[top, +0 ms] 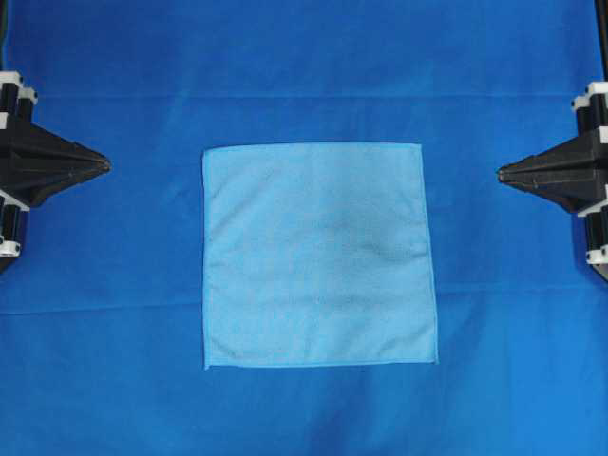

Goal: Fold the light blue towel.
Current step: 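Move both grippers to the far corners of the light blue towel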

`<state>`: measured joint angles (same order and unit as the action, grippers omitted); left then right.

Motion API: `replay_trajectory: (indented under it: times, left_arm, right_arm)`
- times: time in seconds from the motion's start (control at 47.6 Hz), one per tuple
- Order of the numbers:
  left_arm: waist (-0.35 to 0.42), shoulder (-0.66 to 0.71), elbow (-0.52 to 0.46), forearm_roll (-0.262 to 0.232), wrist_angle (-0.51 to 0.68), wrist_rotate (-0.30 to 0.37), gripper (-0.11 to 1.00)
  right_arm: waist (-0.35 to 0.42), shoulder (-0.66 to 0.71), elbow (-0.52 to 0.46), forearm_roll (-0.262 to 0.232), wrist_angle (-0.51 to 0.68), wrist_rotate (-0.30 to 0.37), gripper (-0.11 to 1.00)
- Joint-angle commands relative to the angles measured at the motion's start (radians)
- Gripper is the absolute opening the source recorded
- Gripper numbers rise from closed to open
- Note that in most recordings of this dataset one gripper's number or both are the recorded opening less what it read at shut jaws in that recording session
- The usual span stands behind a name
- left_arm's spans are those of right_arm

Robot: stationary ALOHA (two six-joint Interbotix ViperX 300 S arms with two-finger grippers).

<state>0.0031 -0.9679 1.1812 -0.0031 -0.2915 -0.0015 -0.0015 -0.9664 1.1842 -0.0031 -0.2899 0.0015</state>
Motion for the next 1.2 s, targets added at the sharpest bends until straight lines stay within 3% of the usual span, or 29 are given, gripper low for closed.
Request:
replay_trajectory:
  times: [0.0,0.273,0.567,0.651,0.861,0.924,1.008,1.176]
  left_arm:
    - [-0.003,0.023,-0.017,-0.029,-0.005,-0.012,0.00]
    - [0.041,0.202,-0.015,-0.031,-0.005,-0.014,0.00]
    - [0.170,0.494,-0.051,-0.040,-0.029,-0.049,0.02]
    - [0.202,0.554,-0.058,-0.040,-0.038,-0.060,0.14]
    - [0.249,0.707,-0.057,-0.037,-0.114,-0.058,0.75]
    - [0.261,0.762,-0.057,-0.037,-0.161,-0.058,0.88]
    - [0.279,0.845,-0.066,-0.037,-0.212,-0.057,0.90]
    - [0.302,0.971,-0.094,-0.035,-0.235,-0.054,0.89]
  right_arm:
    - [-0.023,0.011,-0.031,0.005,-0.002,0.000,0.00]
    - [-0.152,0.117,-0.032,0.005,0.173,0.006,0.00]
    - [-0.262,0.364,-0.049,0.006,0.189,0.028,0.01]
    - [-0.288,0.449,-0.071,0.006,0.186,0.028,0.03]
    - [-0.331,0.681,-0.135,-0.003,0.181,0.021,0.60]
    - [-0.341,0.733,-0.149,-0.006,0.172,0.021,0.62]
    - [-0.347,0.792,-0.166,-0.008,0.149,0.021,0.57]
    - [-0.362,0.890,-0.184,-0.009,0.120,0.018,0.57]
